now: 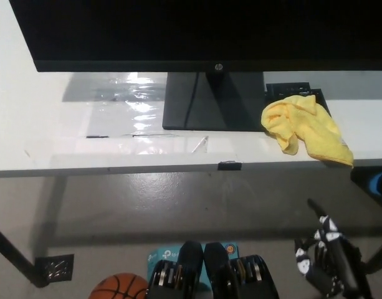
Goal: The robot uses its right hand to pick up the cloth kept in the middle of the desk and use it to wipe the monitor in the middle of the desk by swiping its screen twice
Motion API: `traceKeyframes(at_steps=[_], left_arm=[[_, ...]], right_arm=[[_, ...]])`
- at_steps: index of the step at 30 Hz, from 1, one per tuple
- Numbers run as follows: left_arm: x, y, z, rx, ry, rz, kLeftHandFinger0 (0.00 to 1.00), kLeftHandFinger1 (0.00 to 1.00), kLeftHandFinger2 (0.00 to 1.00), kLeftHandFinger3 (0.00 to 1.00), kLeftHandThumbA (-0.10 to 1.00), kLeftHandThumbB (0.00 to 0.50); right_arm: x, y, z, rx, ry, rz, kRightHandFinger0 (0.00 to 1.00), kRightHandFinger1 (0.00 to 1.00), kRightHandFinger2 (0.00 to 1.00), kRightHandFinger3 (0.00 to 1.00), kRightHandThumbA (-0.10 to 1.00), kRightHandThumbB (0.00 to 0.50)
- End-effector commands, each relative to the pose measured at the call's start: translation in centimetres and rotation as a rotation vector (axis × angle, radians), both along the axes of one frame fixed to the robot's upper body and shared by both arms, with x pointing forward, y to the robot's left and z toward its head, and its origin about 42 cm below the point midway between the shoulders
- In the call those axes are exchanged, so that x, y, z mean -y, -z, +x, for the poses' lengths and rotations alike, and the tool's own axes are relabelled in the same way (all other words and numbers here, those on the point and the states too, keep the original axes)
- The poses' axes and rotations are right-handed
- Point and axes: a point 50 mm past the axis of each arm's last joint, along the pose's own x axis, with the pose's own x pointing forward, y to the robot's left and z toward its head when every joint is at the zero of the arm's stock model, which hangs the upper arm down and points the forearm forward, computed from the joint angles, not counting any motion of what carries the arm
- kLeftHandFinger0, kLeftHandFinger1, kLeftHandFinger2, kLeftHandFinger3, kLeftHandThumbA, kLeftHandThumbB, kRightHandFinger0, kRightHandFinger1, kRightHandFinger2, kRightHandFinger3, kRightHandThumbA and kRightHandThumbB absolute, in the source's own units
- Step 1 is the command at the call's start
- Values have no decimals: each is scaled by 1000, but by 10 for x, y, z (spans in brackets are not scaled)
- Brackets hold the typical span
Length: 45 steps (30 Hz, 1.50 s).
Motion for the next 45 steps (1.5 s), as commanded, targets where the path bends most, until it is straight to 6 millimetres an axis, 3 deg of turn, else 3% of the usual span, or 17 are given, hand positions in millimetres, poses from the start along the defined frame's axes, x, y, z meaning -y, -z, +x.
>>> traceKeyframes(at_steps=[1, 2, 4, 5, 6, 7, 8, 9, 12, 14, 16, 19, 21, 24, 27, 35, 45], left_arm=[[-3, -7, -5, -15, 17, 10, 740, 720, 829, 1000, 81, 62], [-3, -7, -5, -15, 15, 9, 741, 722, 831, 1000, 77, 62], [-2, -7, -4, -15, 13, 4, 736, 716, 822, 1000, 81, 65], [-3, -6, -5, -13, 13, -5, 729, 702, 802, 1000, 87, 66], [-3, -4, -6, -21, 10, 0, 718, 684, 782, 1000, 107, 71], [-3, -4, -6, -21, 11, 1, 716, 683, 780, 1000, 111, 72], [-3, -5, -5, -20, 22, 16, 728, 706, 811, 1000, 108, 61], [-4, -5, -4, -20, 20, 14, 732, 715, 821, 1000, 98, 66], [-3, -7, -3, -11, 27, 16, 719, 702, 807, 1000, 88, 59], [-3, -6, -5, -12, 15, 2, 723, 707, 811, 1000, 80, 61], [-3, -6, -8, -20, 10, 6, 735, 713, 820, 1000, 90, 60], [-4, -4, -7, -24, 17, 13, 746, 711, 807, 1000, 100, 61], [-5, -3, -7, -24, 18, 12, 749, 711, 806, 1000, 105, 63], [-3, -6, -7, -27, 17, 17, 745, 711, 808, 1000, 113, 61], [-6, -9, -8, -23, 15, 19, 725, 698, 796, 1000, 110, 71], [-10, -13, -2, -4, 20, 23, 716, 690, 795, 1000, 97, 78], [-14, -15, 2, 12, 6, 15, 720, 696, 796, 1000, 97, 81]], right_arm=[[1, -46, 19, 90, -12, -88, 74, 132, 389, 1000, 444, 177], [0, -71, 30, 154, -37, -113, 87, 148, 463, 1000, 452, 186], [1, -85, 38, 154, -30, -129, 97, 174, 571, 1000, 506, 210], [1, -98, 45, 151, -25, -142, 231, 373, 671, 1000, 555, 241], [4, -128, 61, 143, -21, -145, 581, 798, 842, 1000, 596, 283], [4, -128, 61, 139, -19, -146, 646, 826, 847, 1000, 598, 289], [8, -151, 72, 155, -16, -242, 753, 971, 1000, 1000, 725, 307], [10, -162, 78, 166, -11, -269, 777, 1000, 1000, 1000, 753, 328], [12, -180, 91, 161, 3, -312, 1000, 1000, 1000, 1000, 769, 340], [12, -188, 104, 173, 11, -338, 1000, 1000, 1000, 1000, 794, 382], [12, -196, 118, 163, 17, -364, 1000, 1000, 1000, 1000, 800, 394], [15, -202, 150, 156, 19, -407, 1000, 1000, 1000, 1000, 779, 382], [16, -202, 160, 141, 21, -424, 1000, 1000, 1000, 1000, 778, 386], [19, -196, 183, 74, 33, -456, 1000, 1000, 1000, 1000, 777, 398], [21, -177, 206, 2, 32, -453, 1000, 1000, 1000, 1000, 736, 363], [19, -146, 224, -88, -28, -401, 1000, 1000, 1000, 1000, 574, 257], [7, -120, 227, -118, -56, -400, 1000, 1000, 1000, 1000, 501, 219]])
